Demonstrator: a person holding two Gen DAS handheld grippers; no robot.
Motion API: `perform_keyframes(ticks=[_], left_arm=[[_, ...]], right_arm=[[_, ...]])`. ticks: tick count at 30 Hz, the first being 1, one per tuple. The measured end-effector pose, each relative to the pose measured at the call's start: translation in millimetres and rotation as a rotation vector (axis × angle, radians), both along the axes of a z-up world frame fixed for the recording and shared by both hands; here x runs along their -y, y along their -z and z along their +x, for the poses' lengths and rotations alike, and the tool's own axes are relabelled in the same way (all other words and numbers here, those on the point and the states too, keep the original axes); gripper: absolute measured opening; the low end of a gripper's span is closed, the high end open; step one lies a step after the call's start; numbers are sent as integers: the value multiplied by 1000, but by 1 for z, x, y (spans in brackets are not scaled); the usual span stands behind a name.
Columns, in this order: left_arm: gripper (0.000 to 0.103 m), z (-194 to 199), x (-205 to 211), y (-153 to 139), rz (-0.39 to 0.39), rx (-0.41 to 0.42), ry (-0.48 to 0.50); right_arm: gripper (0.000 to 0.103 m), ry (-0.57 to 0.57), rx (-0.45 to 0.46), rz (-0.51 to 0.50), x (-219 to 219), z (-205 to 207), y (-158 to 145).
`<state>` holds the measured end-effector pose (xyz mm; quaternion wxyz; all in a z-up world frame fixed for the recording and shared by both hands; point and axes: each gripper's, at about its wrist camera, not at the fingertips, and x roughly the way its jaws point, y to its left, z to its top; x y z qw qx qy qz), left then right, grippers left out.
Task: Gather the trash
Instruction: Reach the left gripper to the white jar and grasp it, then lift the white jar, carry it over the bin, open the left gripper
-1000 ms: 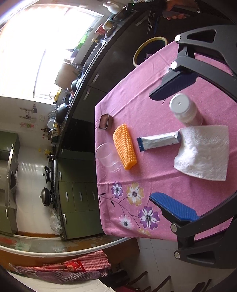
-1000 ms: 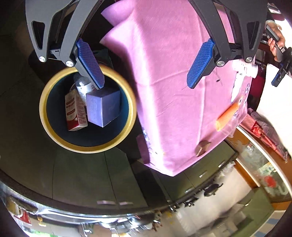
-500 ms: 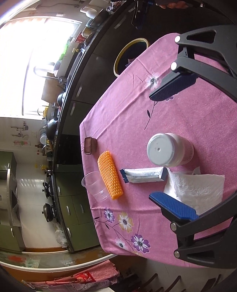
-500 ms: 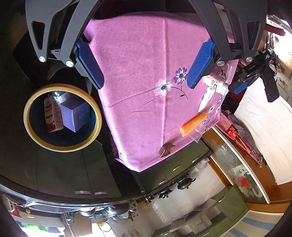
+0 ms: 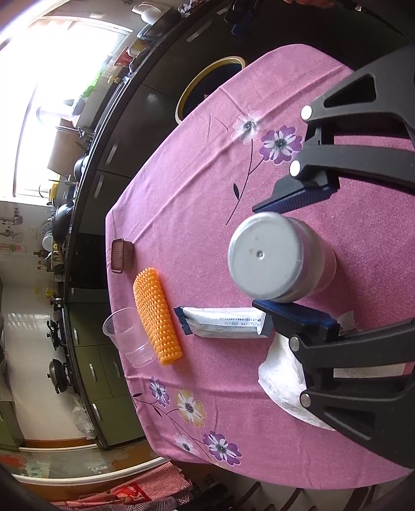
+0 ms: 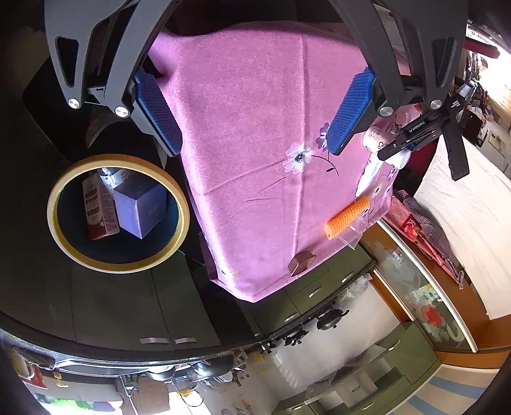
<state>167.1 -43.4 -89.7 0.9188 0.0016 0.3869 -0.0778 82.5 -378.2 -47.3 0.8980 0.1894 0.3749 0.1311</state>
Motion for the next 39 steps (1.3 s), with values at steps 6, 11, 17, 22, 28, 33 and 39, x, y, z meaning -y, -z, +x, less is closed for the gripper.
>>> perform_keyframes(ticks=[6, 11, 17, 22, 28, 33, 39], left_arm=[[47, 5, 1, 11, 15, -29, 0], [45, 6, 2, 13, 16, -28, 5], [45, 1, 8, 5, 9, -10, 30], [45, -3, 17, -8, 11, 13, 60], [45, 3, 14, -25, -40, 12, 80], [45, 14, 5, -58, -84, 11, 115], [45, 17, 19, -94, -86, 33, 162]], right_arm=[[91, -7, -15, 0, -1, 3, 6], [91, -6, -13, -1, 0, 3, 5], [91, -2, -19, -4, 2, 5, 8], [91, 5, -24, 0, 6, 6, 11], [91, 11, -24, 5, 10, 4, 12], [91, 10, -26, 4, 11, 4, 12], [91, 13, -27, 10, 13, 3, 14]])
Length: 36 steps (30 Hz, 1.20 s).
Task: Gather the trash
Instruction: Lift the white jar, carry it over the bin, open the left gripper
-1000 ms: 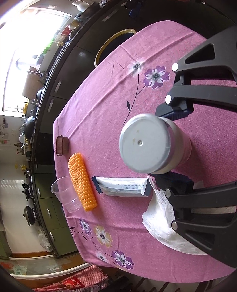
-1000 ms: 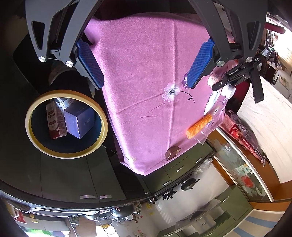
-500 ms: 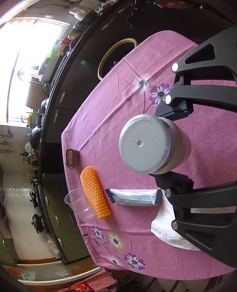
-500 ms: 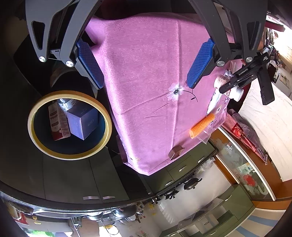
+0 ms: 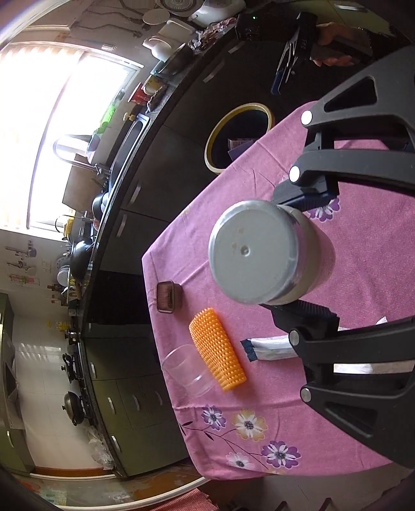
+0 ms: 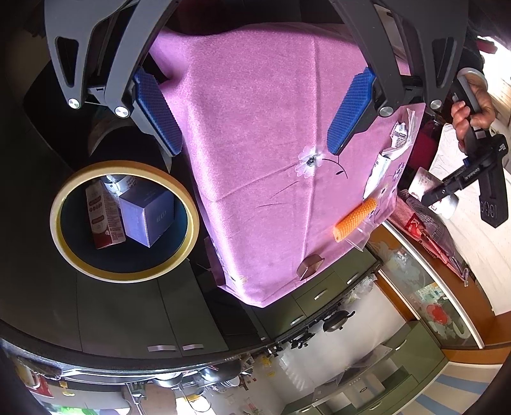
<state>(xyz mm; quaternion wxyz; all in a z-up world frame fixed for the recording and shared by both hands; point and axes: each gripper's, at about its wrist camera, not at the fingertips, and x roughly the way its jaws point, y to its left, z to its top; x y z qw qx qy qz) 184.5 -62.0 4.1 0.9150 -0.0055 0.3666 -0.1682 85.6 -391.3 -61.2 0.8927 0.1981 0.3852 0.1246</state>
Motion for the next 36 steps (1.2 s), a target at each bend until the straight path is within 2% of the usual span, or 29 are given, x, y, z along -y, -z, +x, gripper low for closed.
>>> perform_keyframes(ticks=[4, 8, 13, 21, 22, 23, 25, 28, 32, 36], left_arm=[[45, 4, 47, -4, 11, -4, 103], [45, 20, 120, 7, 4, -26, 252], [45, 49, 221, 32, 3, -90, 412], [45, 97, 355, 87, 59, -221, 553], [47, 101, 367, 93, 64, -228, 557], [57, 106, 376, 100, 69, -238, 557], [64, 111, 384, 103, 82, -235, 545], [64, 110, 370, 89, 58, -211, 513], [66, 92, 319, 58, 27, -136, 439], [70, 62, 254, 36, -33, -104, 354]], right_arm=[[91, 52, 14, -19, 17, -5, -5], [91, 171, 40, -54, 51, -20, -16], [91, 281, 43, -50, 94, -38, -18], [91, 363, 22, -19, 133, -46, -7], [91, 367, 20, -19, 135, -47, -6], [91, 369, 18, -17, 137, -47, -6], [91, 368, 19, -16, 136, -49, -7], [91, 366, 26, -19, 137, -53, -9], [91, 358, 29, -13, 135, -53, -8], [91, 309, 20, -5, 121, -44, -4]])
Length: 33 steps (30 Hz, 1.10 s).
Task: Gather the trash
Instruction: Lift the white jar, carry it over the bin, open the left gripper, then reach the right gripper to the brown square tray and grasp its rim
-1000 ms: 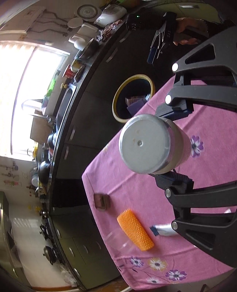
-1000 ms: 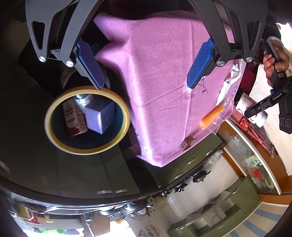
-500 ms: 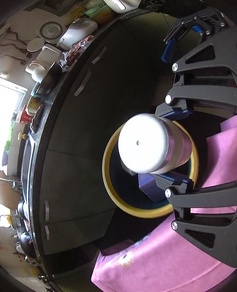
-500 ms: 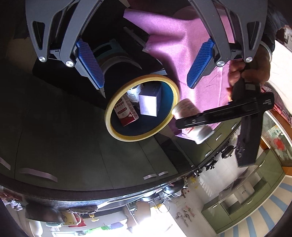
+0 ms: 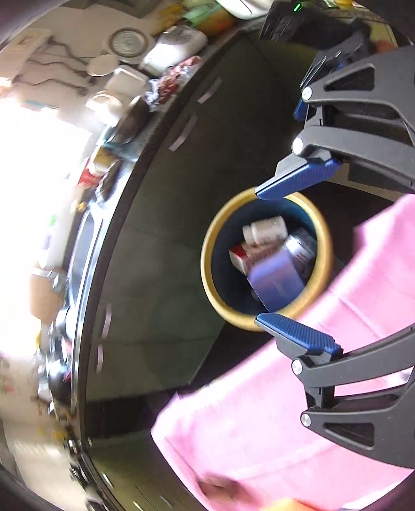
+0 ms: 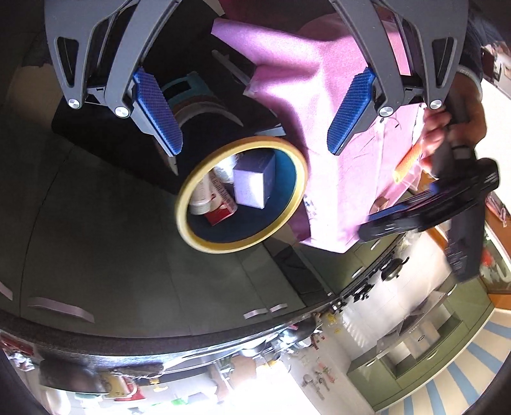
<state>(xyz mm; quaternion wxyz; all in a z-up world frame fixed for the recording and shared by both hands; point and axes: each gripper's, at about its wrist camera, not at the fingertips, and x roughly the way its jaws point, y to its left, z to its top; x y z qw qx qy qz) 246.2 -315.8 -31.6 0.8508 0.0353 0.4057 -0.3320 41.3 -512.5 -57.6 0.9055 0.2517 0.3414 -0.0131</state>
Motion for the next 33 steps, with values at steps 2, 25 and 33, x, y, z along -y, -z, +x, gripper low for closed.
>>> perform_keyframes(ticks=[2, 25, 33], left_arm=[[70, -16, -35, -8, -23, 3, -43], [80, -104, -306, -22, -41, 101, -535], [81, -114, -333, -18, -23, 108, -580]], right_arm=[[91, -41, -10, -1, -13, 8, 2], [91, -507, 24, -253, -291, 213, -55], [91, -466, -278, -309, -377, 396, -34]])
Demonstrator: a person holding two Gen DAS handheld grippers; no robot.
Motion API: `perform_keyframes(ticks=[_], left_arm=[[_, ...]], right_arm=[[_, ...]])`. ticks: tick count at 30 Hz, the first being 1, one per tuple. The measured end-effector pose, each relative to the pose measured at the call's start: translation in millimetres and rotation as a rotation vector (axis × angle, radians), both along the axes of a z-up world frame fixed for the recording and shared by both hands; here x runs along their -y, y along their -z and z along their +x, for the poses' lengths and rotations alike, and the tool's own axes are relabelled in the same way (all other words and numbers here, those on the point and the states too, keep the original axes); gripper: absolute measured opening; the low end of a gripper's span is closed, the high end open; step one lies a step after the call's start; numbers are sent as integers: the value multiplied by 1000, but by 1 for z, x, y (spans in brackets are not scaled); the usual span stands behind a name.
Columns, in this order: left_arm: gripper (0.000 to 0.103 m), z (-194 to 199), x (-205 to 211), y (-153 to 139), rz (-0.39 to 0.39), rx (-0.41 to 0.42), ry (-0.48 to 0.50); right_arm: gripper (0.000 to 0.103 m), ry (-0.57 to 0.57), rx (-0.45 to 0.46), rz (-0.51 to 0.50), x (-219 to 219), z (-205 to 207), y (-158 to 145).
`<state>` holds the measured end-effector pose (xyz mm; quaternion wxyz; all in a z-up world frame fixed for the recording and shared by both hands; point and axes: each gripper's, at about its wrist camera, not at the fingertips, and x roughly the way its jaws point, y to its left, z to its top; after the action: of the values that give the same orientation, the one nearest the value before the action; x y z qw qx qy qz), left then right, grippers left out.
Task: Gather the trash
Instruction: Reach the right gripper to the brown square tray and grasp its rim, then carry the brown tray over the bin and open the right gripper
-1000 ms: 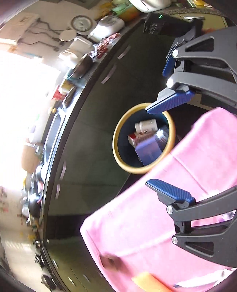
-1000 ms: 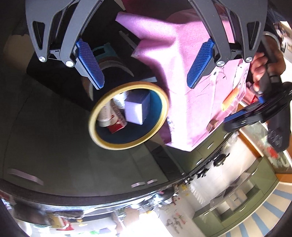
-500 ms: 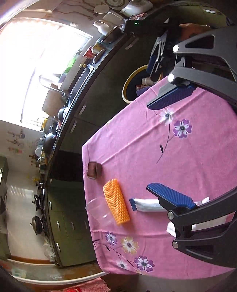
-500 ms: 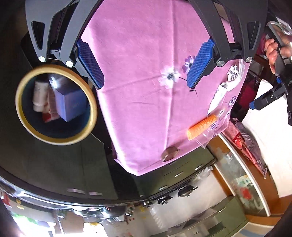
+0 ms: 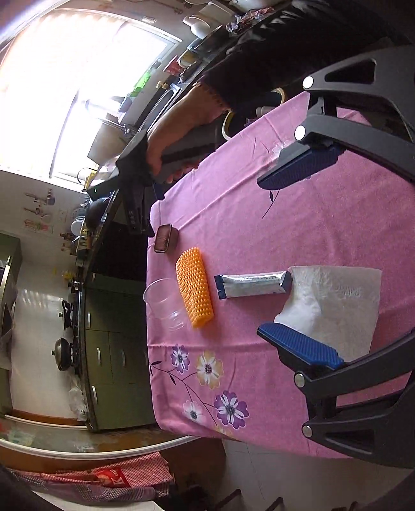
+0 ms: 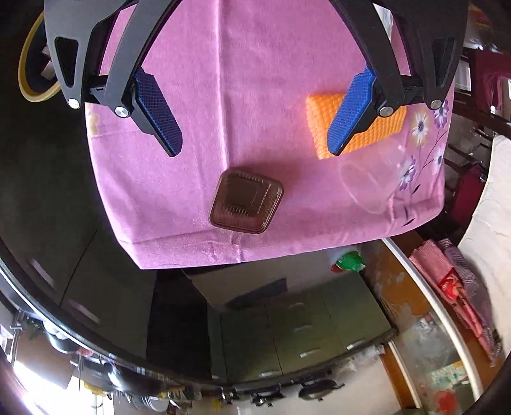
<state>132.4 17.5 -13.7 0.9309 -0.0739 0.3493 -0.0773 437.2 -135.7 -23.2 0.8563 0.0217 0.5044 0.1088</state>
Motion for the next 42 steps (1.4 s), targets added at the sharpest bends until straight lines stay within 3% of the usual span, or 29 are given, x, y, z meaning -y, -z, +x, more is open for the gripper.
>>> perform_keyframes(ticks=[4, 7, 13, 25, 34, 42], left_arm=[[81, -3, -10, 3, -5, 6, 3], [81, -4, -19, 5, -25, 1, 4], [81, -7, -30, 9, -29, -1, -6], [82, -10, -38, 12, -43, -5, -15], [82, -11, -36, 13, -41, -7, -15], [82, -14, -34, 10, -32, 3, -11]], right_arm=[[91, 62, -140, -54, -15, 52, 27], [91, 85, -202, -61, -22, 69, 43], [91, 136, -229, -145, -36, 92, 60], [70, 165, -256, -201, -39, 117, 80], [69, 120, -235, -143, -30, 89, 64], [69, 2, -196, -63, -18, 39, 45]])
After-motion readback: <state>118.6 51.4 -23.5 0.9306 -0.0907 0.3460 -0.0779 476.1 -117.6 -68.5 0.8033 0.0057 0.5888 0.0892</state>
